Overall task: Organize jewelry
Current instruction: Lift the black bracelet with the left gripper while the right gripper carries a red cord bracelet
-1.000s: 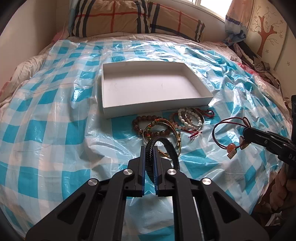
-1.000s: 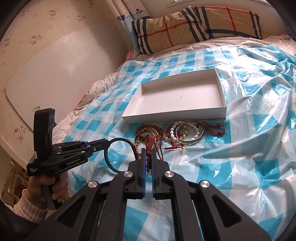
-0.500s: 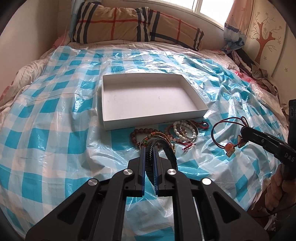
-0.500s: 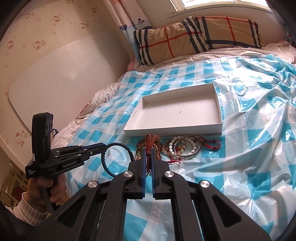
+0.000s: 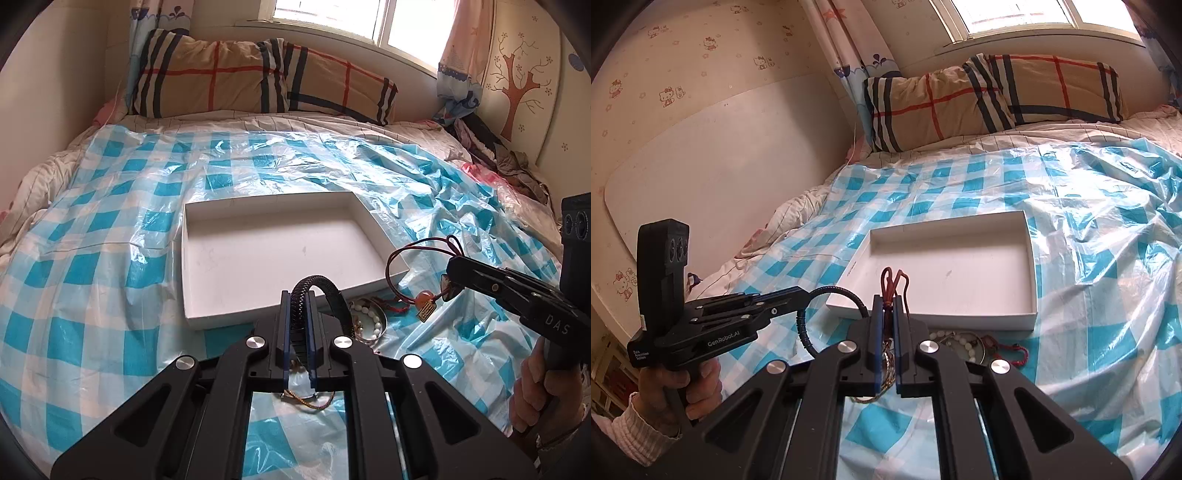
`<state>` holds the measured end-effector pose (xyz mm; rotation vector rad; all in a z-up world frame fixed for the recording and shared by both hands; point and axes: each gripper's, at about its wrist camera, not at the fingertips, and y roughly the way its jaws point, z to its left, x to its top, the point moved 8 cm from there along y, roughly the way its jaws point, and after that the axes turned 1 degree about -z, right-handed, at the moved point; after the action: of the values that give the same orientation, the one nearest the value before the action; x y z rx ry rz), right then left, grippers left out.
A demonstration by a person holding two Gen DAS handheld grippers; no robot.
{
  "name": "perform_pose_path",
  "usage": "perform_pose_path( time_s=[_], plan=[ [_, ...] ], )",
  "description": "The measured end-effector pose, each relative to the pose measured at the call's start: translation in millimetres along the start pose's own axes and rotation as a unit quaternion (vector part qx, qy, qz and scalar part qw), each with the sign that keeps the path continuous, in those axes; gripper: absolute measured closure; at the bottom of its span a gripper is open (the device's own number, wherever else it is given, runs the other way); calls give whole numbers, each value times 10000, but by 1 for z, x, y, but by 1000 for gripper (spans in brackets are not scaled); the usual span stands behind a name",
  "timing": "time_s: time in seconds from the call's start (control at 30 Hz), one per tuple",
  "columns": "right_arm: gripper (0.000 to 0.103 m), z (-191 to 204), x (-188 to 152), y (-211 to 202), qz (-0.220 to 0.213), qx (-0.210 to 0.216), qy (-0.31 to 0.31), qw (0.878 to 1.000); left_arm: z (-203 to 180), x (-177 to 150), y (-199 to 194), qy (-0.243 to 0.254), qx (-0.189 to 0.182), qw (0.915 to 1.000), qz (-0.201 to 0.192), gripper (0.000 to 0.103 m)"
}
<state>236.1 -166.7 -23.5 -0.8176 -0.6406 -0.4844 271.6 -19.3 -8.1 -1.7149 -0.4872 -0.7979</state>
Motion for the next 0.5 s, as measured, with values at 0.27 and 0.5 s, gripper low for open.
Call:
perform_pose_path(
  time_s=[0.27,0.5],
  plan=[
    [97,-8,25,30,-147,-6,-95,9998,3,24,24,-59,-52,9999,-153,96],
    [97,-22,38,64,-221,-100,-110,9996,-1,44,53,-9,-133,9994,-304,96]
  ],
)
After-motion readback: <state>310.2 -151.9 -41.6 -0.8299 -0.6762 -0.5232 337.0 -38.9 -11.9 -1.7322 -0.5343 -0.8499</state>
